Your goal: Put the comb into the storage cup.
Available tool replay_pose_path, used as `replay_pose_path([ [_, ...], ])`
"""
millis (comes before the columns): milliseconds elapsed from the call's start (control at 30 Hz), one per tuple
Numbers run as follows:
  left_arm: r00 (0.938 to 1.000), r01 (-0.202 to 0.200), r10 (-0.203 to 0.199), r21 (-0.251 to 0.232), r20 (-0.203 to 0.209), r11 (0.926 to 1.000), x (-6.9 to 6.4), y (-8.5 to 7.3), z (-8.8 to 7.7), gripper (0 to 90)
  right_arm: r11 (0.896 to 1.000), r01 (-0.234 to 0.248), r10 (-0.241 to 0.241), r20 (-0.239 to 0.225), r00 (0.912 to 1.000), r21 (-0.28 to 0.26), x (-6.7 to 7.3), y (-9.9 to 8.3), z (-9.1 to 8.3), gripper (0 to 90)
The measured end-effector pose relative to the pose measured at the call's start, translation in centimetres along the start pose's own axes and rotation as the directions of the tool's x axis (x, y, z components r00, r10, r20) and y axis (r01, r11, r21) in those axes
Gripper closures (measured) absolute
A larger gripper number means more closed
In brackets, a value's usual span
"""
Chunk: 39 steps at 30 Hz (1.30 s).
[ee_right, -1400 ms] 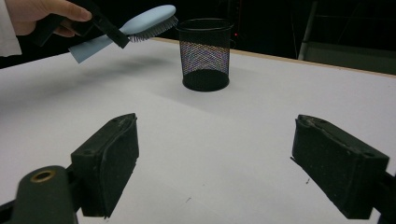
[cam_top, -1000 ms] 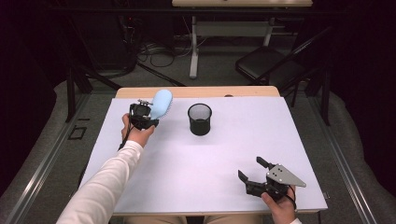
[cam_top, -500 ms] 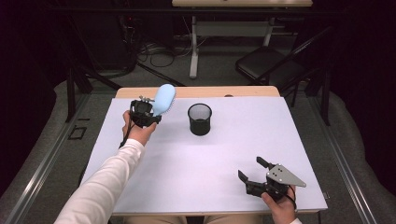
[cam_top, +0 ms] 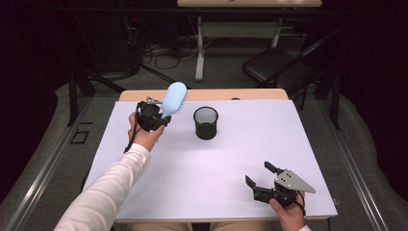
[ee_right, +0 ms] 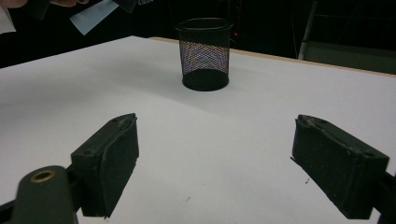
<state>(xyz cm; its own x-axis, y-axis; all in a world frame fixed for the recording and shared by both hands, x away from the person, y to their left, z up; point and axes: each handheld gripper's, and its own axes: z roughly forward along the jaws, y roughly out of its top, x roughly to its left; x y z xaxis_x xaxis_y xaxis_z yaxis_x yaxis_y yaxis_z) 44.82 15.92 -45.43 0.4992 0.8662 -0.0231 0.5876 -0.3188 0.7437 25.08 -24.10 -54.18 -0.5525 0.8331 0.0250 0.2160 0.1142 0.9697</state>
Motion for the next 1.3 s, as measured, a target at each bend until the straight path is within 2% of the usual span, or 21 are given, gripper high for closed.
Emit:
replay_pose_path([
  [167,0.9997,-0.003,0.004,-0.02,0.026,0.9998,-0.5,0.3,-0.4,69.5,1.0,-0.001,0.001,0.0,1.0,0.0,0.0,0.0,0.0,14.3],
  [667,0.9975,-0.026,0.032,-0.091,0.064,0.9955,-1.9,0.6,-1.1,69.5,1.0,0.001,-0.001,0.001,1.0,0.0,0.0,0.0,0.0,14.3],
  [1133,0.9917,-0.034,0.052,-0.155,0.117,0.9874,-3.4,1.1,-1.6,69.5,1.0,0.001,-0.001,0.001,1.0,0.001,0.0,0.0,0.0,14.3],
  [1300,0.9903,-0.043,0.065,-0.174,0.123,0.9838,-3.7,1.3,-1.9,69.5,1.0,0.0,0.0,0.001,1.0,0.001,0.0,0.0,0.0,14.3],
])
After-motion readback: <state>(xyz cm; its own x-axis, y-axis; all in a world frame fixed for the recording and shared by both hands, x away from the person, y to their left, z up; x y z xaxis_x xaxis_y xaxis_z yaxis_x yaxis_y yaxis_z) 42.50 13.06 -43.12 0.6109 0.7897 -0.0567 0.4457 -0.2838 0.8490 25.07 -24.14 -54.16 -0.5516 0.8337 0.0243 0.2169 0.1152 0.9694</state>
